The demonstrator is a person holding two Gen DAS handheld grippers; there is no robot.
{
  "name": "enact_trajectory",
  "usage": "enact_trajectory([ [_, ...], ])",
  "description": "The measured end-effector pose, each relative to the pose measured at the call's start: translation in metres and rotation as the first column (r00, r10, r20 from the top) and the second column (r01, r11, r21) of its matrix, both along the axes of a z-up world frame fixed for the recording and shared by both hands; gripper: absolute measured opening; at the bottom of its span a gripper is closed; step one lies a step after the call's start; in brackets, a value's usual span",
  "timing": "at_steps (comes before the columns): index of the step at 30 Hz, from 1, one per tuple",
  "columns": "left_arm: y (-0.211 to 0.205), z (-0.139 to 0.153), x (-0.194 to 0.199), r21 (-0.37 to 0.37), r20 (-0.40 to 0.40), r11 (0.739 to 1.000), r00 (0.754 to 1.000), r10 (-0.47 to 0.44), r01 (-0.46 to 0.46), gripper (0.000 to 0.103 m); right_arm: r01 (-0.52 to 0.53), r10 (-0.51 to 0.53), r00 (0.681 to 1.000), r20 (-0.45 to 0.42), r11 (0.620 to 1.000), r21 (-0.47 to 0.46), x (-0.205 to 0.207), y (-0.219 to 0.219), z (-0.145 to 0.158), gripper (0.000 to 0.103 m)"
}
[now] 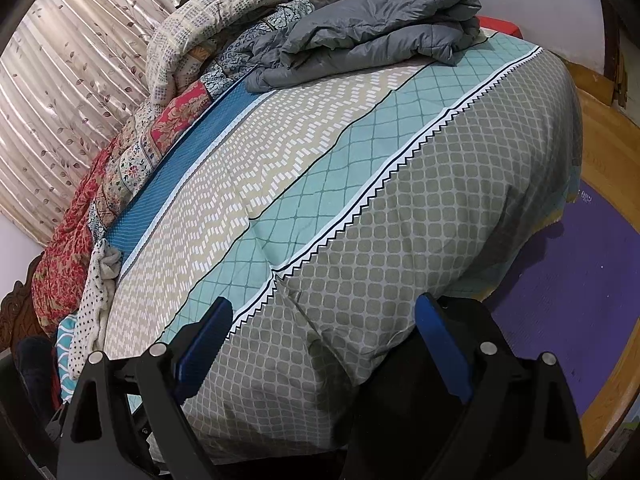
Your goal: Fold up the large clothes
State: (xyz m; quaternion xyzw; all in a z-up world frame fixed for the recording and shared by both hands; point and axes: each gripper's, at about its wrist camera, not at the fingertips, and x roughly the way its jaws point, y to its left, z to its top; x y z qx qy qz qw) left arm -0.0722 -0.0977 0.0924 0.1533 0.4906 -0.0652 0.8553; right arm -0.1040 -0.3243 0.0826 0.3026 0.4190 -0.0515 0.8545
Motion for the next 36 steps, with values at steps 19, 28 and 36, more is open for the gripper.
enact_trajectory([
  [19, 0.0006, -0.0018, 0.0001, 0.001, -0.005, 1.000, 1.000, -0.003, 0.003, 0.094, -0.001, 0.001, 1.000, 0.001, 1.000, 0.002, 0.0046, -0.0044, 0.0017, 0.035],
  [28, 0.0002, -0.0025, 0.0005, 0.001, -0.008, 1.000, 1.000, -0.001, 0.001, 0.094, -0.001, 0.001, 1.000, -0.001, 1.000, 0.003, 0.0042, -0.0044, 0.0012, 0.035],
  [36, 0.0035, -0.0061, -0.0002, 0.003, -0.014, 1.000, 1.000, -0.007, 0.007, 0.094, 0.000, 0.000, 1.000, -0.010, 1.000, 0.009, 0.0038, -0.0041, -0.0013, 0.035],
])
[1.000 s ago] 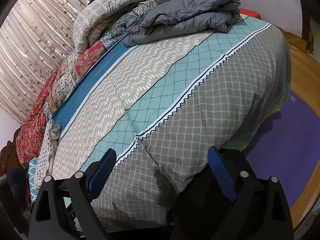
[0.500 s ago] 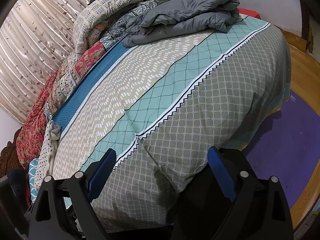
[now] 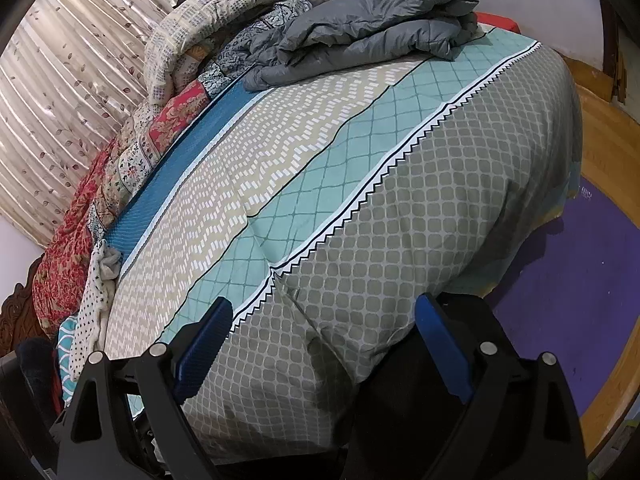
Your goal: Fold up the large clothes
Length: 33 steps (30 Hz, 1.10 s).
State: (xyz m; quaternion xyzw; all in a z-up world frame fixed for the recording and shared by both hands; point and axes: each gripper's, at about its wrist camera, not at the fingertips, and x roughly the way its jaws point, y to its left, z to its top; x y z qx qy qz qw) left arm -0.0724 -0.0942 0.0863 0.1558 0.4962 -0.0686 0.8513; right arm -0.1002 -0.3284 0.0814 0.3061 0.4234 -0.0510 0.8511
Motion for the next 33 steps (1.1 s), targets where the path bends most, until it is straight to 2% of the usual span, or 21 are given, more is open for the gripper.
enact_trajectory([
  [33, -0.0032, -0.0003, 0.0000, 0.003, -0.004, 1.000, 1.000, -0.005, 0.005, 0.094, 0.000, 0.000, 1.000, -0.001, 1.000, 0.003, 0.0016, -0.0009, -0.0012, 0.035],
])
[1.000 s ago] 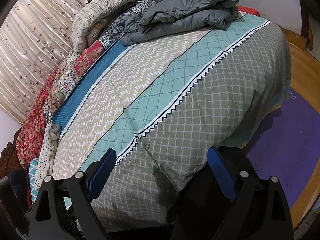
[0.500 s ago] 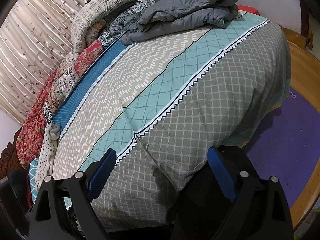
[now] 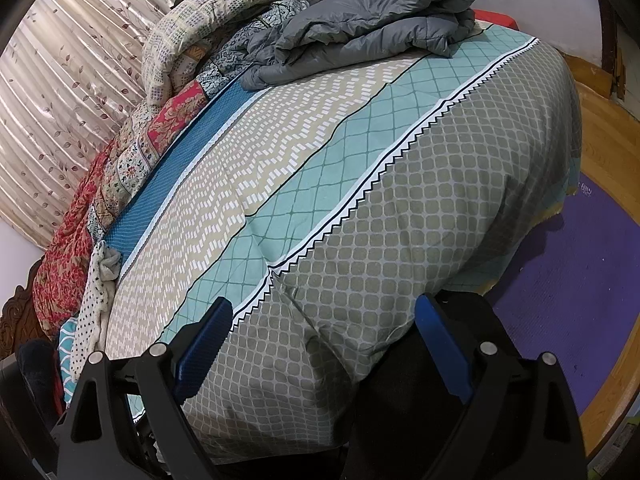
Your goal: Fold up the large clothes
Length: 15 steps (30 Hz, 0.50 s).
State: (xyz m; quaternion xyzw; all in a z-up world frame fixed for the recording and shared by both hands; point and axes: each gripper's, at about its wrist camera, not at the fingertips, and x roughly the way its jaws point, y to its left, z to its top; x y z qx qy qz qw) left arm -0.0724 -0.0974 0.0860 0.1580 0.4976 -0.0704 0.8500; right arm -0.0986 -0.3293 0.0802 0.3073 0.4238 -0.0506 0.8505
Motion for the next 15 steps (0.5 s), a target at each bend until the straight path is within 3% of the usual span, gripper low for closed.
enact_trajectory([
  [15, -0.0005, 0.0003, 0.0001, -0.001, 0.001, 1.000, 1.000, 0.001, -0.001, 0.094, 0.007, -0.007, 1.000, 0.000, 1.000, 0.003, 0.0008, -0.0025, 0.0001, 0.035],
])
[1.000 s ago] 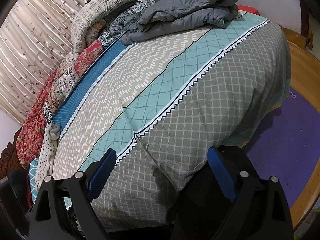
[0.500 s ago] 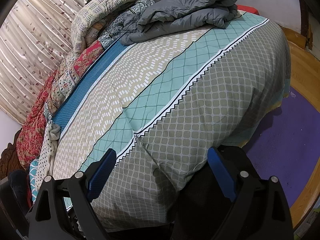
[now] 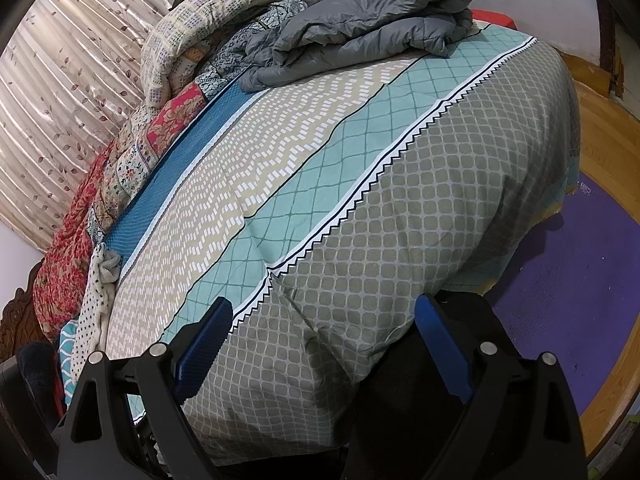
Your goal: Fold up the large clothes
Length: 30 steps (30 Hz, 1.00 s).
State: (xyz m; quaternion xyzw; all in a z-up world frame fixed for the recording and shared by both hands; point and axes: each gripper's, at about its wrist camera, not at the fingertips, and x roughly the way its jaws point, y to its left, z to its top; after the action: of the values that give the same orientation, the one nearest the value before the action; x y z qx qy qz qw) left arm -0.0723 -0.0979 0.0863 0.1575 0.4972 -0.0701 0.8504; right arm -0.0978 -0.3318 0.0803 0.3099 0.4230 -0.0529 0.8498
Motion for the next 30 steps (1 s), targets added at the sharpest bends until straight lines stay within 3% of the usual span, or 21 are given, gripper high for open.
enact_trajectory([
  [30, 0.011, 0.031, -0.007, 0.003, 0.135, 1.000, 0.991, 0.019, -0.020, 0.094, 0.030, -0.028, 0.997, 0.072, 0.999, -0.030, -0.002, -0.003, 0.020, 0.035],
])
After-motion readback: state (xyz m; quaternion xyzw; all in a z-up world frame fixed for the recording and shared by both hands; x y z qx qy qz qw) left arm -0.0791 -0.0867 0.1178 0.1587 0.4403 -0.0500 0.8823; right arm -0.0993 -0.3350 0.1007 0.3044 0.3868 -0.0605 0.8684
